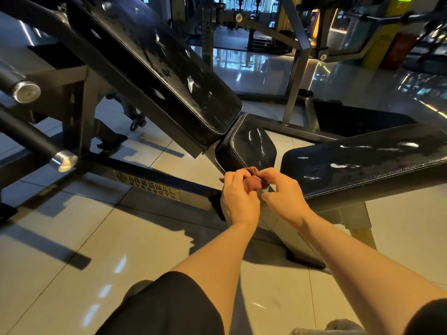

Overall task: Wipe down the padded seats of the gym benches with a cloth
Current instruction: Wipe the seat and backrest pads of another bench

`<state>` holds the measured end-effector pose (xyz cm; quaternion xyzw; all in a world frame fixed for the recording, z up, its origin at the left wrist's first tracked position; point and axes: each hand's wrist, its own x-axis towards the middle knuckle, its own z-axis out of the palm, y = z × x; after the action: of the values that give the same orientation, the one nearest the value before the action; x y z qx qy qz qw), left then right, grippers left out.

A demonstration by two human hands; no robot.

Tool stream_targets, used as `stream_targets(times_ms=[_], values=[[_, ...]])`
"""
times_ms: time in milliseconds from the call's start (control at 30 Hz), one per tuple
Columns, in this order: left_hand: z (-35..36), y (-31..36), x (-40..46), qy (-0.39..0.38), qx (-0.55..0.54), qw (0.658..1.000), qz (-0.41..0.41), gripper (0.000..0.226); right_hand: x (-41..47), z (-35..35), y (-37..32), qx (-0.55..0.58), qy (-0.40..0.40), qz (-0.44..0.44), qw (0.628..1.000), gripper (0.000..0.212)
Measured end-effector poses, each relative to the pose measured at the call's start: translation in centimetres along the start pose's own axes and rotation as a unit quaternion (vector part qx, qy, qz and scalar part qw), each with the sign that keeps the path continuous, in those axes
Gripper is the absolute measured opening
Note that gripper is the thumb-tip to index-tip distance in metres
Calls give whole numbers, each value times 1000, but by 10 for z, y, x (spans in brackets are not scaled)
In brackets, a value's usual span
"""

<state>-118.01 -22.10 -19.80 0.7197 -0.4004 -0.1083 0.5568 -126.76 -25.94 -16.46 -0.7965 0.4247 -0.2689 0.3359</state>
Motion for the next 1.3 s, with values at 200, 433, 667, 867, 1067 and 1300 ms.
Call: stream_targets(times_ms=[200,433,667,867,1067,1300], values=[[-23,-17,3,-118,38,992,18,28,0,-1,0,-3,-6,29,1000,47],[-12,-6,9,109,-5,994,13,27,2,0,1,-2,7,27,1000,52],[12,-11,-9,-50,-114,979,-162,7,2,1,4,0,6,28,1000,48],[24,5,-19,123,-78,980,-136,8,6,-3,1,5,0,23,1000,43],[20,8,-14,55,-140,984,-95,3,7,-3,5,1,-9,8,1000,44],[-11,-11,12,32,39,998,-40,17,8,-4,6,-9,-7,1,1000,48]])
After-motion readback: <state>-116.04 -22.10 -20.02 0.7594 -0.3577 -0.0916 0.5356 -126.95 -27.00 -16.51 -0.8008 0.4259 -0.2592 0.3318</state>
